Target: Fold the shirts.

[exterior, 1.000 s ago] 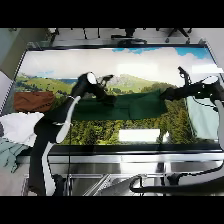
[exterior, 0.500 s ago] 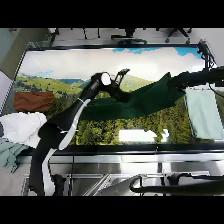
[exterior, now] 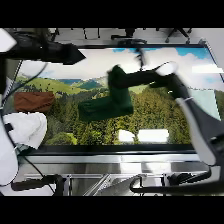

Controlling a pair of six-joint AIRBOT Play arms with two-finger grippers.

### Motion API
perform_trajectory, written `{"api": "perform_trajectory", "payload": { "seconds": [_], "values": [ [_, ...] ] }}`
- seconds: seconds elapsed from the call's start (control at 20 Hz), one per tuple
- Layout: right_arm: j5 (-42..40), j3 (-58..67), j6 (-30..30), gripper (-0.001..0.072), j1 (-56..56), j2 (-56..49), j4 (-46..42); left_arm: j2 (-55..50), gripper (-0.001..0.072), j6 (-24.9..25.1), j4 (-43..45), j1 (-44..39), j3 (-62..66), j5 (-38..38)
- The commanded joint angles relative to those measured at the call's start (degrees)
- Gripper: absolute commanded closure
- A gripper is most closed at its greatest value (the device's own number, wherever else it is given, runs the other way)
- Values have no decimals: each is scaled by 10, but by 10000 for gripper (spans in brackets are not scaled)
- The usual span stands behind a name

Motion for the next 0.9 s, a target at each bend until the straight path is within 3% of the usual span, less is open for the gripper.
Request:
{"api": "perform_trajectory", "payload": {
  "seconds": [0.0, 0.05, 0.15, 0.4, 0.55, 0.65, 0.75, 0.85],
  "values": [
    [-277, 1, -57, 392, 217, -110, 21, 74, 690, 24, -12, 41, -1, -28],
    [-323, 3, -80, 352, 255, -137, 27, 80, 689, 31, -12, 41, -2, -30],
    [-320, 5, -120, 350, 275, -151, 24, 85, 690, 35, -12, 37, -2, -31],
    [-119, 5, -116, 350, 149, -96, 19, 74, 690, 35, -13, 30, -2, -52],
    [-45, 5, -40, 339, 31, -62, -27, 64, 689, 35, -13, 31, -1, -61],
    [-16, 5, 28, 127, -56, -56, -87, 62, 689, 35, -13, 31, -2, -62],
    [16, 4, 88, 108, -132, -61, -151, 62, 689, 35, -13, 31, -2, -63],
    [42, 4, 105, 108, -182, -80, -172, 62, 689, 35, -13, 31, -2, -63]
  ]
}}
